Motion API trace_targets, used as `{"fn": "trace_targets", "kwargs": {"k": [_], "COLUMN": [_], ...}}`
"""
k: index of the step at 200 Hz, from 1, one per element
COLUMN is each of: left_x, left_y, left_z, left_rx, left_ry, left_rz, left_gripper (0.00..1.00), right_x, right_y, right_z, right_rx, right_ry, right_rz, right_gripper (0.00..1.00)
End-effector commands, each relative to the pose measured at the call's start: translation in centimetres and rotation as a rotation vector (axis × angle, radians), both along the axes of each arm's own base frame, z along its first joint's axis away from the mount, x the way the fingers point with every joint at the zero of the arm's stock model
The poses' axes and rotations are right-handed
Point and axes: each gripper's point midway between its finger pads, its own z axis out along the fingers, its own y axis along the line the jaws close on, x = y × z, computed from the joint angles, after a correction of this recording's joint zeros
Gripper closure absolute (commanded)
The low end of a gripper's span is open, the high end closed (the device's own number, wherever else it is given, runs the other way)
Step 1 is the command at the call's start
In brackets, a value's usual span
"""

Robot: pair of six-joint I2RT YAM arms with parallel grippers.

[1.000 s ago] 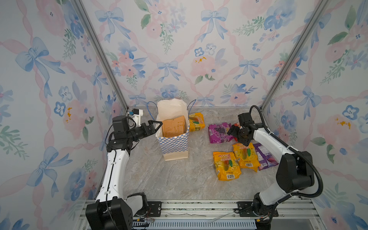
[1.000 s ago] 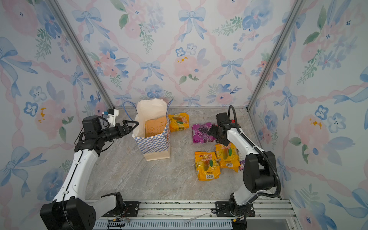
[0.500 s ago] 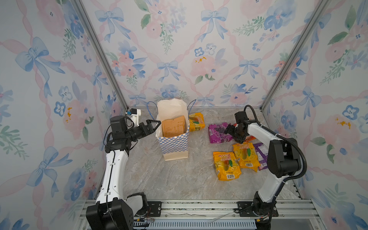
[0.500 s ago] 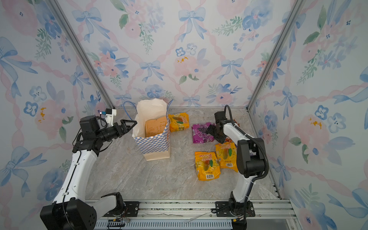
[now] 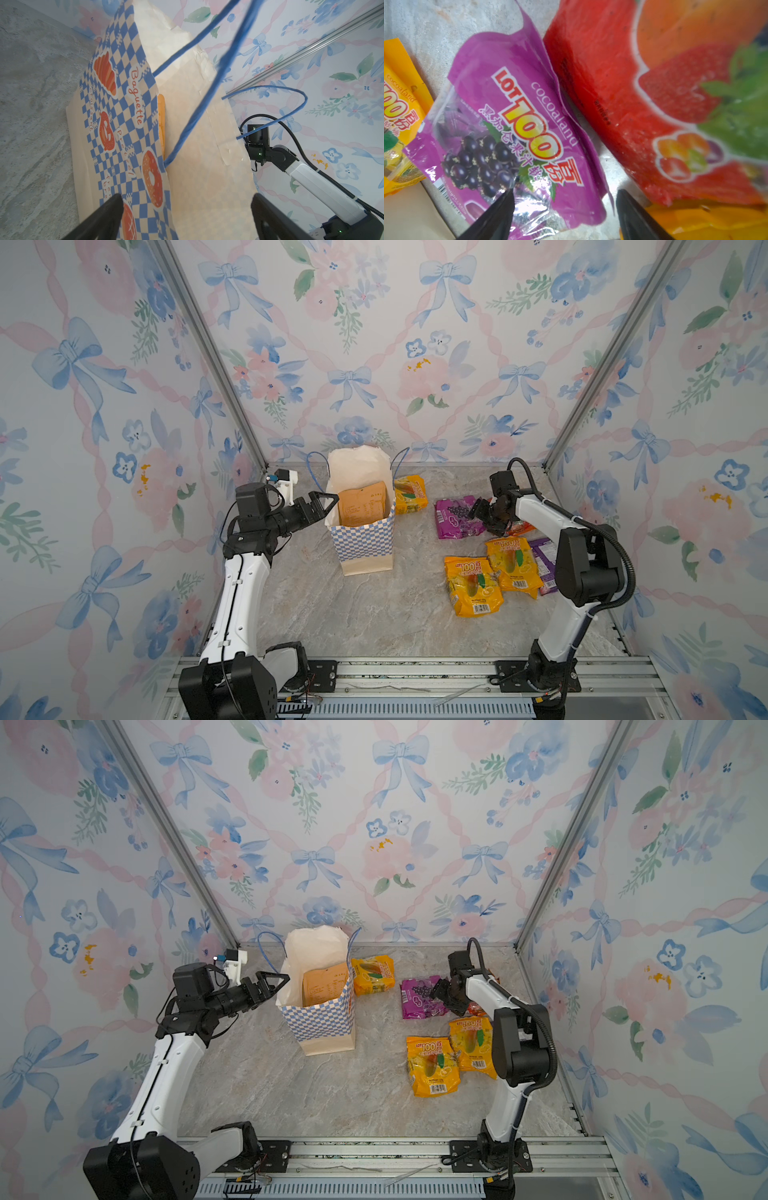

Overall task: Place the snacks into the paper bag
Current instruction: Pick up the snack from the top-center of the table.

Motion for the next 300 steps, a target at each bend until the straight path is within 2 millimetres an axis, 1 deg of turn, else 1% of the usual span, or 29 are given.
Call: {"fn": "trace_targets", "kwargs": {"k": [1,18,40,62,71,87,115,132,189,205,219,244,253,269,300], "left_x": [0.3,0.7,0.8,0.9,1.0,1.1,1.1,1.1,1.1,1.1,1.1,1.2,1.2,1.2,1.3], "left_y": [0.1,0.3,0.4,0.5,0.6,0.6,0.5,0.5,0.4,0.4,0.4,0.4,0.4,0.4,0.4], "left_z": [-0.9,-1.5,-2.1,-2.5,-2.7,-3.0,-3.2,-3.1,-3.3,-3.3,-3.3,-3.3,-3.3,-3.5,-3.6], "left_rx": [0.019,0.036,0.045,0.055,0.056,0.058,0.055,0.057,0.059,0.059,0.059,0.06,0.06,0.06,0.058], "left_ry": [0.02,0.036,0.047,0.055,0.059,0.066,0.074,0.07,0.069,0.071,0.069,0.07,0.071,0.074,0.078], "left_rz": [0.028,0.053,0.062,0.07,0.073,0.076,0.066,0.065,0.059,0.06,0.058,0.058,0.058,0.056,0.051], "left_gripper": [0.02,0.02,0.05,0.12,0.13,0.19,0.26,0.32,0.47,0.51,0.54,0.57,0.6,0.64,0.67], "right_x": [0.0,-0.1,-0.2,-0.5,-0.6,-0.6,-0.6,-0.6,-0.5,-0.2,0.2,0.7,0.9,1.1,1.1], "right_y": [-0.4,-0.3,-0.1,-0.1,-0.1,0.0,-0.1,-0.4,-1.8,-2.0,-1.8,-1.6,-1.6,-1.6,-1.5], "right_z": [0.1,0.3,0.4,0.6,0.7,0.8,1.0,1.1,0.9,0.6,0.3,-0.2,-0.4,-0.8,-1.7], "right_rx": [0.008,0.015,0.026,0.031,0.033,0.044,0.052,0.051,0.05,0.059,0.075,0.088,0.087,0.085,0.091], "right_ry": [-0.005,-0.01,-0.009,-0.014,-0.017,-0.027,-0.034,-0.036,-0.034,-0.031,-0.033,-0.033,-0.033,-0.027,-0.016], "right_rz": [0.003,0.007,0.011,0.007,0.004,-0.001,-0.008,-0.014,-0.04,-0.045,-0.044,-0.044,-0.045,-0.046,-0.046], "right_gripper": [0.21,0.21,0.21,0.21,0.21,0.21,0.22,0.22,0.22,0.24,0.26,0.32,0.34,0.35,0.44]}}
